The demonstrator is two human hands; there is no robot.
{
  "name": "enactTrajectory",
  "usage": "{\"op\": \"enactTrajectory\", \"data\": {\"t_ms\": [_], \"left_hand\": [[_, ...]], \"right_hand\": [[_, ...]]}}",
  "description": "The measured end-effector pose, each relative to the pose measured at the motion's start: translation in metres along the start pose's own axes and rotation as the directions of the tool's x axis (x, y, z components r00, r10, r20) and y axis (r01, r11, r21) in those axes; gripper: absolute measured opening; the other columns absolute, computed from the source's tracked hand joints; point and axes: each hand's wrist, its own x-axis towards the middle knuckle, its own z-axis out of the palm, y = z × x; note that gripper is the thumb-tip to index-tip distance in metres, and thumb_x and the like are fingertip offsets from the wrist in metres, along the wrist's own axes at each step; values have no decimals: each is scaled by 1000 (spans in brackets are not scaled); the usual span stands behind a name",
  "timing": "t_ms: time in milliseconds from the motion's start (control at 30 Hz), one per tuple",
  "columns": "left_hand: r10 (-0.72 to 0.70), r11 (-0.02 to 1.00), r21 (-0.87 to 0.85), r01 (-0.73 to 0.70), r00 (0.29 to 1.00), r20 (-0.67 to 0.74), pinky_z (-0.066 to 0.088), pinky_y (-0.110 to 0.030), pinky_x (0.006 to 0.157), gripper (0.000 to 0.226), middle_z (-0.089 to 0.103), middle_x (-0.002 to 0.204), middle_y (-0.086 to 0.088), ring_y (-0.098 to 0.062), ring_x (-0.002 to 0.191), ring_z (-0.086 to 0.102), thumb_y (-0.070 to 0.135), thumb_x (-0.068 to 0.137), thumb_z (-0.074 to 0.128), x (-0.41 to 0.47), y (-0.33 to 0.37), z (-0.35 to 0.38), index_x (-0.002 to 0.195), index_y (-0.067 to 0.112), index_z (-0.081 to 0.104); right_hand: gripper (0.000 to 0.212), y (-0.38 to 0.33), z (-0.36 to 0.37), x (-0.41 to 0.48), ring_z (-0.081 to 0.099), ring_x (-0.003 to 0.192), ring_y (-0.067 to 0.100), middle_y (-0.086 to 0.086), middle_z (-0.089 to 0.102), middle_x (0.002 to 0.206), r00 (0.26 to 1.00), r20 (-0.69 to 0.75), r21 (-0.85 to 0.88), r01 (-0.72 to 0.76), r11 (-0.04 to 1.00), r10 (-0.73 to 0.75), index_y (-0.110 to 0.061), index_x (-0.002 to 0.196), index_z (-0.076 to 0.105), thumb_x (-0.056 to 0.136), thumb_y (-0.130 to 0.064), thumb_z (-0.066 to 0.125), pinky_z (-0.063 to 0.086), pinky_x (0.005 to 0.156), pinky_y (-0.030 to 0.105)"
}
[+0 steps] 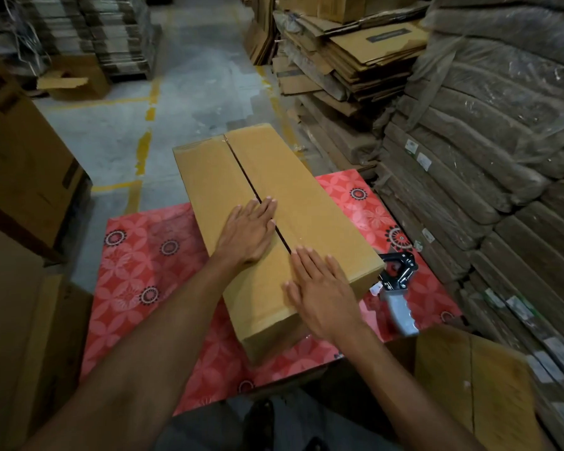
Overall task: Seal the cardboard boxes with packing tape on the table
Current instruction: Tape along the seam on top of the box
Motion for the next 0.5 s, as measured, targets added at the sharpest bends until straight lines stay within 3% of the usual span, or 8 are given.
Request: {"op": "enactTrajectory", "data": {"t_ms": [133, 233, 400, 500], "left_hand": [[-25, 1000, -8, 25, 1000, 15, 13, -46, 123, 56, 10, 167, 9, -21, 154, 13, 41, 107, 14, -2, 1, -1, 161, 27, 9], [-43, 999, -30, 44, 999, 28, 10, -47, 124, 56, 7, 168, 9, -22, 154, 10, 44, 106, 11, -1, 0, -3, 160, 31, 6], [-72, 997, -37, 74, 997, 40, 10, -50, 123, 55, 6, 168, 7, -24, 154, 10, 44, 107, 12, -9, 2, -6, 160, 32, 6], [-115, 993, -26, 116, 993, 38, 12, -50, 122, 55, 11, 168, 7, -25, 153, 14, 43, 107, 15, -17, 4, -8, 160, 30, 10]], "right_hand": [[66, 6, 24, -43, -3, 156, 11, -6, 10, 169, 990, -125, 99, -55, 994, 68, -24, 161, 12, 104, -54, 0, -2, 127, 43], [65, -7, 38, -49, -4, 157, 13, -1, 10, 170, 954, -225, 233, -145, 961, 199, -21, 161, 17, 106, -53, 6, 0, 127, 42], [79, -49, 51, -67, -24, 153, 19, -3, -34, 163, 902, -131, 566, -273, 778, 412, -21, 158, -21, 103, -64, 17, 2, 126, 40], [85, -59, 52, -63, -26, 152, 21, -8, -41, 160, 899, -119, 671, -241, 701, 422, -23, 155, -27, 102, -64, 24, 3, 125, 38]]}}
